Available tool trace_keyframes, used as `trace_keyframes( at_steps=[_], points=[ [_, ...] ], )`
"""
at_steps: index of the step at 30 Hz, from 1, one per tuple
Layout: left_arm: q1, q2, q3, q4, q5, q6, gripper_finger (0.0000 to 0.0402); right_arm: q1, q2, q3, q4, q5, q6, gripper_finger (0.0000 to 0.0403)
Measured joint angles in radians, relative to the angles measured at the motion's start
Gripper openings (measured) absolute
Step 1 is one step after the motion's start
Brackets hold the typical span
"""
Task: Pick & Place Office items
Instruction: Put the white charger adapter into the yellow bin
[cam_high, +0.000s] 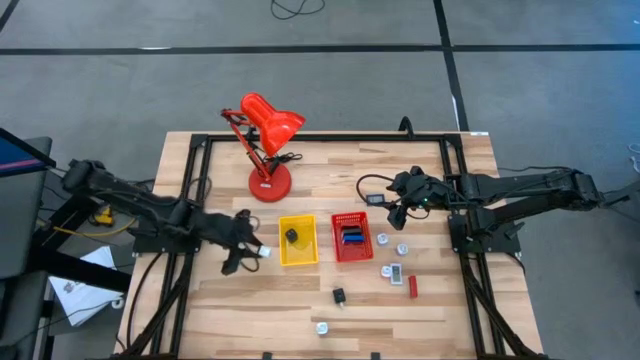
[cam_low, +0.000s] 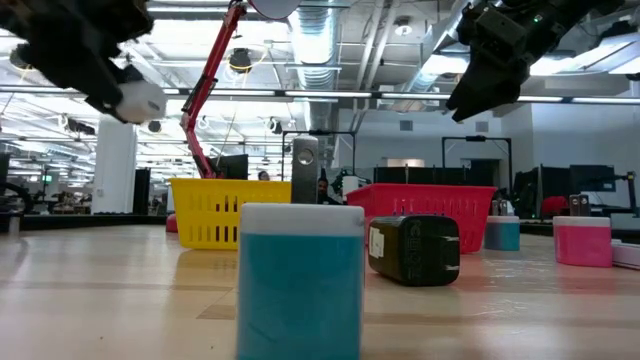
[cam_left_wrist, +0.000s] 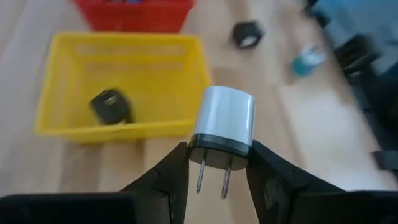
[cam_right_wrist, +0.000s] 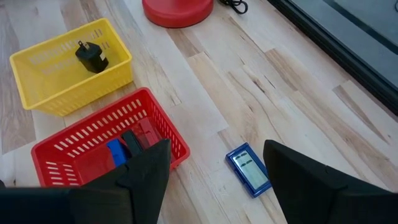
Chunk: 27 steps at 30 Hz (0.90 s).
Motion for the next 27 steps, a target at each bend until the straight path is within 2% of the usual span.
trace_keyframes(
  at_steps=[8, 12, 20, 27],
  points=[
    [0.080, 0.307, 0.270, -0.239, -0.005, 0.055, 0.0126, 0.000, 0.000, 0.000, -0.005, 0.000, 0.000, 0.0249],
    [0.114, 0.439, 0.423, -0.287, -0.004, 0.077, 0.0126, 0.000, 0.000, 0.000, -0.010, 0.000, -0.024, 0.0249],
    [0.157, 0.632, 0.657, -0.413, -0.005, 0.250, 0.0125, 0.000, 0.000, 0.000, -0.015, 0.000, -0.049, 0.0249],
    [0.157, 0.774, 0.820, -0.599, -0.056, 0.297, 0.0125, 0.000, 0.000, 0.000, -0.015, 0.000, -0.053, 0.0249]
  ],
)
